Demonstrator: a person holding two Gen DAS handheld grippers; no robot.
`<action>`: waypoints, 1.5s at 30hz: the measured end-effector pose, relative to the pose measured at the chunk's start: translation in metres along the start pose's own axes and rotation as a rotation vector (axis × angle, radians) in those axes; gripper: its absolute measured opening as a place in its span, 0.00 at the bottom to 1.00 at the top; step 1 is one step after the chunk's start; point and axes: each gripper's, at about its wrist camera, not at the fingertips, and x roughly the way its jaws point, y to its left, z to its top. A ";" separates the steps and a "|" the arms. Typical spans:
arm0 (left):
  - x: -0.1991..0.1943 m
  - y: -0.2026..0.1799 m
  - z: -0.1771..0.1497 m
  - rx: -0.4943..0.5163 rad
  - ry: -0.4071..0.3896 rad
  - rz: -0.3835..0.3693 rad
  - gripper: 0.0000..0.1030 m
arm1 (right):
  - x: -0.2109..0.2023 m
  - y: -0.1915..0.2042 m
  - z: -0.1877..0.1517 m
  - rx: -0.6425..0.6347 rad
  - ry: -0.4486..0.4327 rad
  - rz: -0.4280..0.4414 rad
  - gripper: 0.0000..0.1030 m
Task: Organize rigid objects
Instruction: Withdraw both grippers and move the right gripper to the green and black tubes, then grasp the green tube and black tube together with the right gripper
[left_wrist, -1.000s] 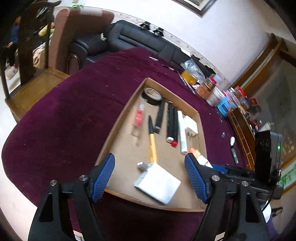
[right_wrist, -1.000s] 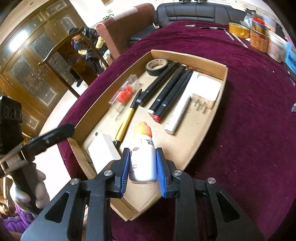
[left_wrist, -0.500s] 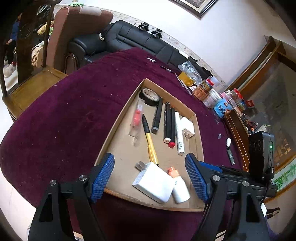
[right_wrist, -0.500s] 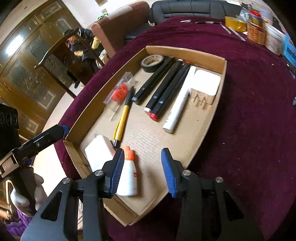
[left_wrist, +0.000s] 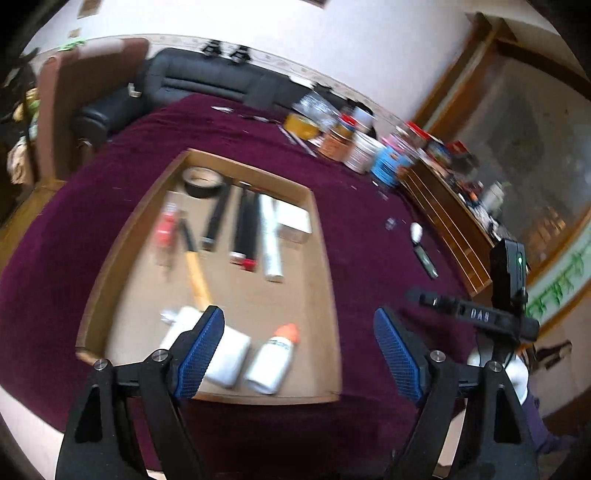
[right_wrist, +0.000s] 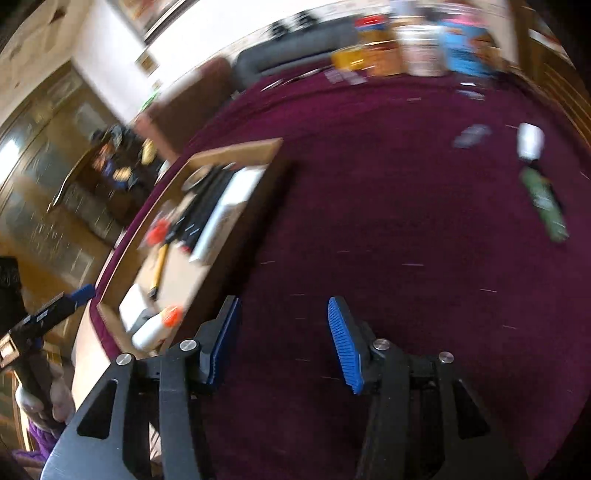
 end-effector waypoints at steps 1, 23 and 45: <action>0.003 -0.006 -0.001 0.004 0.012 -0.010 0.77 | -0.008 -0.008 0.001 0.012 -0.021 -0.018 0.46; 0.088 -0.134 -0.024 0.168 0.255 -0.087 0.76 | -0.069 -0.168 0.056 0.324 -0.287 -0.255 0.83; 0.138 -0.187 -0.021 0.223 0.371 -0.054 0.76 | -0.017 -0.181 0.043 0.225 -0.158 -0.333 0.27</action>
